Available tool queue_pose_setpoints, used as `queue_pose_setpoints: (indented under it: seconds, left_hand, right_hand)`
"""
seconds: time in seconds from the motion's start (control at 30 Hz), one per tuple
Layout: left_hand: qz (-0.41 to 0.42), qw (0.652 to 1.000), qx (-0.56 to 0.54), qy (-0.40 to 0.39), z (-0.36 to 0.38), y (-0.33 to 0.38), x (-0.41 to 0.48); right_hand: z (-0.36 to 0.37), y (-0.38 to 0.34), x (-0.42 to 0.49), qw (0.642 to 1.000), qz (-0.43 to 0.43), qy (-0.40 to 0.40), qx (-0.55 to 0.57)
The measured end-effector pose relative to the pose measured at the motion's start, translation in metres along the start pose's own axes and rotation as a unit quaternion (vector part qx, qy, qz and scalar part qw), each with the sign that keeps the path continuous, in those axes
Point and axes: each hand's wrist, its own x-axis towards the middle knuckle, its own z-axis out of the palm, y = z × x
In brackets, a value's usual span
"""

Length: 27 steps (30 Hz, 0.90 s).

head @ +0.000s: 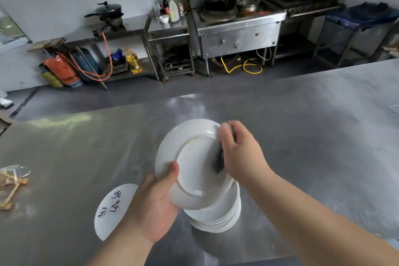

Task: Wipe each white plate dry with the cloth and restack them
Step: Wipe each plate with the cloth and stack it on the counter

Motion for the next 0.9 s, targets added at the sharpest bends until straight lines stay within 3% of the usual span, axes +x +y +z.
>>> queue_pose_setpoints:
  seconds: [0.1, 0.17, 0.23, 0.33, 0.4, 0.47, 0.53, 0.63, 0.73, 0.8, 0.9]
  left_hand:
    - [-0.002, 1.000, -0.026, -0.016, 0.007, 0.000, -0.003]
    - [0.009, 0.999, -0.049, -0.015, 0.007, 0.002, -0.003]
    - [0.017, 0.999, -0.046, -0.006, 0.005, 0.004, -0.002]
    - [0.017, 0.999, -0.046, 0.020, 0.001, -0.002, -0.001]
    - [-0.005, 0.998, -0.062, 0.011, 0.000, 0.000, 0.000]
    - [-0.047, 0.996, -0.067, -0.021, -0.004, 0.006, 0.000]
    - [-0.080, 0.993, -0.076, -0.041, -0.011, 0.012, 0.001]
    - [-0.095, 0.992, -0.065, -0.047, -0.013, 0.016, 0.000]
    - [-0.080, 0.996, -0.039, -0.024, -0.012, 0.007, 0.000]
    - [-0.034, 0.999, -0.025, -0.011, -0.007, 0.003, -0.002]
    - [0.013, 0.999, -0.037, 0.013, -0.003, 0.002, -0.001]
  right_hand:
    - [-0.004, -0.017, 0.012, 0.993, -0.104, 0.024, -0.056]
    - [-0.002, -0.010, 0.004, 0.991, -0.125, 0.034, -0.039]
    - [0.001, 0.006, -0.010, 0.996, -0.075, 0.034, 0.030]
    - [0.008, 0.024, -0.026, 0.989, 0.079, -0.031, 0.118]
    - [0.009, 0.023, -0.018, 0.991, 0.083, -0.022, 0.107]
    - [0.000, 0.011, -0.001, 0.999, 0.000, 0.015, 0.045]
    - [-0.013, -0.007, 0.013, 0.993, -0.112, 0.000, -0.037]
    - [-0.023, -0.031, 0.023, 0.940, -0.272, -0.091, -0.187]
    - [-0.018, -0.043, 0.023, 0.893, -0.323, -0.122, -0.290]
    - [-0.015, -0.034, 0.018, 0.928, -0.291, -0.084, -0.216]
    - [-0.003, 0.001, -0.008, 0.994, -0.109, 0.015, 0.010]
